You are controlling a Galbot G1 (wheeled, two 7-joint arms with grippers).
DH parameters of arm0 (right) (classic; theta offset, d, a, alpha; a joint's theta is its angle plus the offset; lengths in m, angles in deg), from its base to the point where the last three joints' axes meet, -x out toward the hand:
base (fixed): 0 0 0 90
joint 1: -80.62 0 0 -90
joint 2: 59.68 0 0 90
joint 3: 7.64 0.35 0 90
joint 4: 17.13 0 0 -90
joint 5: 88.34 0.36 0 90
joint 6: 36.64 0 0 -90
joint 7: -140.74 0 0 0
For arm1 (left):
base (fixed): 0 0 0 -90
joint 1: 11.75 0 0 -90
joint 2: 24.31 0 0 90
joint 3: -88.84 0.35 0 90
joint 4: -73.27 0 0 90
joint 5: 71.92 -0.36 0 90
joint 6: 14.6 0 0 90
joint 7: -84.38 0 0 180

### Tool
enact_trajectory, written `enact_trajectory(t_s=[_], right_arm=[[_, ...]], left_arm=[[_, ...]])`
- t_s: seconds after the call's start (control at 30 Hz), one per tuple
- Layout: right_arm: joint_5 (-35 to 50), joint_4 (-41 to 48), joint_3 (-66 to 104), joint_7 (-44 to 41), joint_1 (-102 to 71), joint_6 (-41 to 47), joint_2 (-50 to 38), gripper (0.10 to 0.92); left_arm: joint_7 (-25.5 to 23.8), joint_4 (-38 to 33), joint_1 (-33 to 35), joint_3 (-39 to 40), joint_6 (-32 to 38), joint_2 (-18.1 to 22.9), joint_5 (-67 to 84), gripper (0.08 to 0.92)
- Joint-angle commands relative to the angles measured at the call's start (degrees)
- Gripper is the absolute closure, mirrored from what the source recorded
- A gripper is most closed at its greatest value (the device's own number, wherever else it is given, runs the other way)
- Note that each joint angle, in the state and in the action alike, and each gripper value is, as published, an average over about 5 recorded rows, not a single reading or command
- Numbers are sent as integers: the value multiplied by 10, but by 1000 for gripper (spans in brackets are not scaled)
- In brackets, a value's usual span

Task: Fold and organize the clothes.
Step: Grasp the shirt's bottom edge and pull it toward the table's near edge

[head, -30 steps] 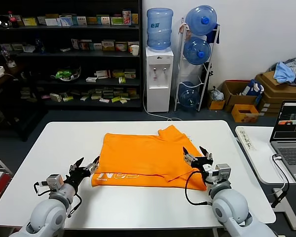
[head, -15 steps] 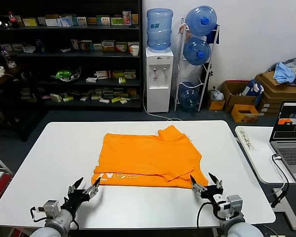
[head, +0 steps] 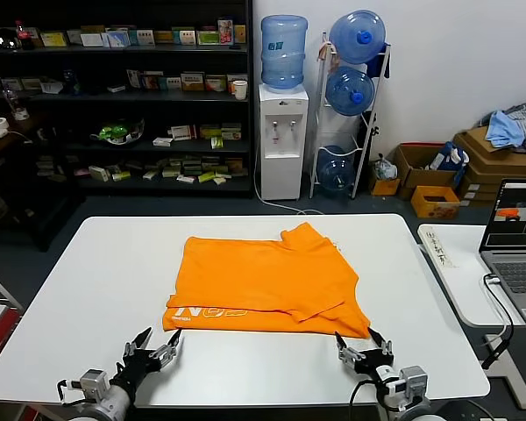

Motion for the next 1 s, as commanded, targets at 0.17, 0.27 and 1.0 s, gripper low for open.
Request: enact_trajectory(t_s=[0.17, 0.27, 1.0], right_arm=[[-6, 8, -6, -2, 8, 3, 4, 445], [-6, 8, -7, 0, 8, 5, 4, 532], [26, -47, 17, 26, -37, 14, -19, 901]], left_arm=[[-12, 25, -22, 5, 7, 5, -6, 177], [-13, 38, -29, 9, 7, 5, -6, 209], [-5, 12, -9, 7, 6, -14, 18, 838]])
